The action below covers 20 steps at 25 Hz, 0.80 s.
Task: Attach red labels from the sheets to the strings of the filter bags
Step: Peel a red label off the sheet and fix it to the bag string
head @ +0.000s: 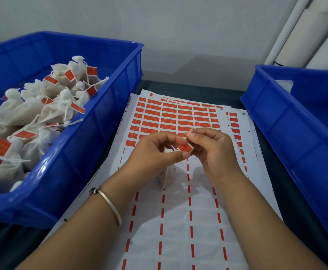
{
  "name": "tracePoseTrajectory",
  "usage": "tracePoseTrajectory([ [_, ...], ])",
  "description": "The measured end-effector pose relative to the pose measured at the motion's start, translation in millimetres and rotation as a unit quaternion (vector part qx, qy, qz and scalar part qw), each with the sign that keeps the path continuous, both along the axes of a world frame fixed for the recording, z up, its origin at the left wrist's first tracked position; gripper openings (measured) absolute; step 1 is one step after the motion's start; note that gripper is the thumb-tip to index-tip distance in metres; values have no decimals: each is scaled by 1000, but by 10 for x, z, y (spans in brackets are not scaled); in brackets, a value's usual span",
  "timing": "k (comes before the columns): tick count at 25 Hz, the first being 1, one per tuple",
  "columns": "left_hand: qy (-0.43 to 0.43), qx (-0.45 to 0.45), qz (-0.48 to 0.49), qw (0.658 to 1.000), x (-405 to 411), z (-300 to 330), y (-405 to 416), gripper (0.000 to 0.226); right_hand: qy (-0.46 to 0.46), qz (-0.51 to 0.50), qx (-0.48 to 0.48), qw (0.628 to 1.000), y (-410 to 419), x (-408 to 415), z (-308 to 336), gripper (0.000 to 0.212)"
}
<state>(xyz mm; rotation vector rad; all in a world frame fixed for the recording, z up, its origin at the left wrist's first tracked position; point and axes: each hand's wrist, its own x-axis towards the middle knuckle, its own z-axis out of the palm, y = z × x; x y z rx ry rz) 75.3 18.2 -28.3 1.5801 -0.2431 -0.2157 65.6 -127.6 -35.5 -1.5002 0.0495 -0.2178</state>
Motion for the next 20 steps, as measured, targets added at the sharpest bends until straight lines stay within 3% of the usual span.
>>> tracePoseTrajectory([
  [5,-11,30,15,999,35,-58,-3,18,4,4,6,1000,13,1,-11,18],
  [12,-8,11,-13,1000,27,-24,1,37,-5,14,-12,1000,17,-8,9,19],
  [17,31,-24,6,999,18,6,-7,21,-13,33,-1,999,27,-34,40,10],
  [20,18,-13,3,1000,24,-6,-9,21,-15,37,-10,999,25,-33,46,24],
])
